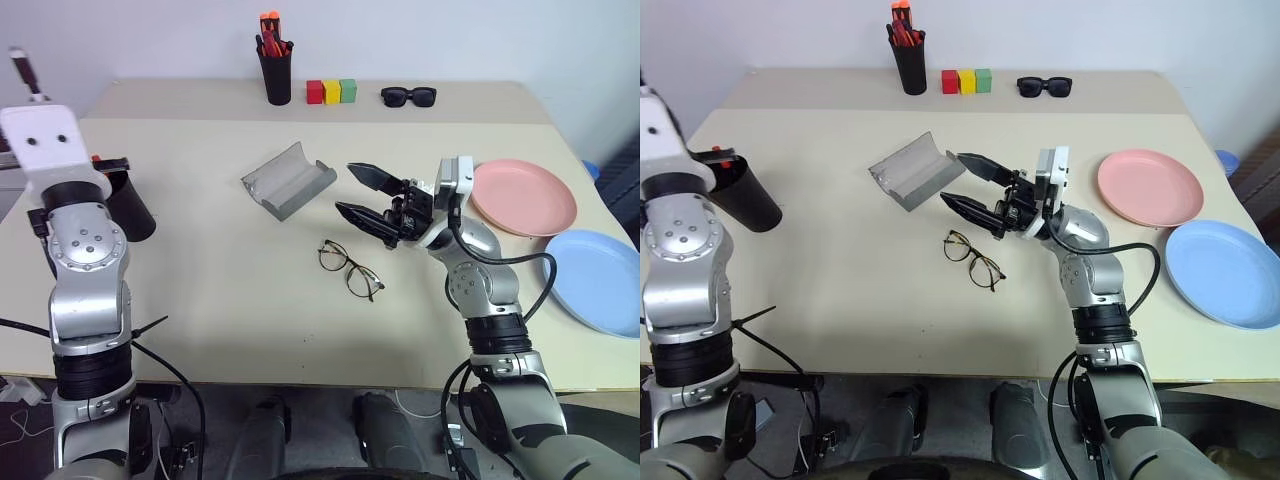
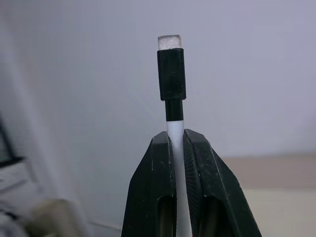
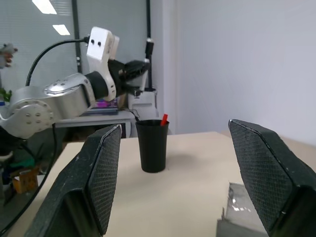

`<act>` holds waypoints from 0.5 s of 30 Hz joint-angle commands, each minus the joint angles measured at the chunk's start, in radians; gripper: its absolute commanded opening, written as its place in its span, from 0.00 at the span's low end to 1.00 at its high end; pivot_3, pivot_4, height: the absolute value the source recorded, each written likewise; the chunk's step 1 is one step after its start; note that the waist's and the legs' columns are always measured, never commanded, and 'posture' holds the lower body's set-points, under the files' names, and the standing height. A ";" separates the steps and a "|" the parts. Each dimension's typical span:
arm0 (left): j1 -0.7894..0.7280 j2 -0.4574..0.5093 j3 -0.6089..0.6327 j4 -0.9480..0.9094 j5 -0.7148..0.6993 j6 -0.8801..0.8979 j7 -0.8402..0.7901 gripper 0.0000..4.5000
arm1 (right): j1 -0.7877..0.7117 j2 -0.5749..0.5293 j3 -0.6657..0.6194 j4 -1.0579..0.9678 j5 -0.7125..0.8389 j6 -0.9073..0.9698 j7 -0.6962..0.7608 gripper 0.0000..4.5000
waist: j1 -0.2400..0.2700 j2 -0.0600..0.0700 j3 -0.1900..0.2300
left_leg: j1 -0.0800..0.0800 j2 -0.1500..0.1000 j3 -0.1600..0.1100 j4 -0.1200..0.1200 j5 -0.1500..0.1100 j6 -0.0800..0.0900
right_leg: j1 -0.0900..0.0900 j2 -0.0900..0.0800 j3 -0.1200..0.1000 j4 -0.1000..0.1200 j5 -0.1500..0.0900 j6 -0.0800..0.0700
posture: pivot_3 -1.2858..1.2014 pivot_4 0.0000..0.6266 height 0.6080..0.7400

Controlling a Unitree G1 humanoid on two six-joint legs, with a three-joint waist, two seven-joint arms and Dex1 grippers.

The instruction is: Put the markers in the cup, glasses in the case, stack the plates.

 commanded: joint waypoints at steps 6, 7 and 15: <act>-0.005 -0.033 0.073 0.187 0.093 -0.194 0.102 0.01 | -0.031 0.007 -0.004 0.006 0.003 -0.017 0.010 0.79 | 0.004 0.000 0.000 | 0.000 0.000 0.000 0.001 0.000 0.000 | 0.001 0.000 0.000 0.000 0.000 0.000 | 0.52 0.24 1.00; -0.021 -0.031 0.078 0.226 0.095 -0.216 0.113 0.01 | -0.030 0.006 -0.002 -0.002 0.003 -0.014 0.007 0.79 | 0.004 0.000 0.000 | 0.000 0.000 0.000 0.001 0.000 0.000 | 0.000 0.000 0.000 0.000 0.000 0.000 | 0.52 0.24 1.00; -0.150 -0.017 0.060 0.509 0.099 -0.367 0.143 0.01 | -0.028 -0.003 -0.004 -0.006 0.001 -0.016 0.006 0.79 | 0.003 0.000 0.000 | 0.000 0.000 -0.001 0.000 0.000 0.000 | 0.000 0.000 -0.001 0.000 0.000 0.000 | 0.52 0.24 1.00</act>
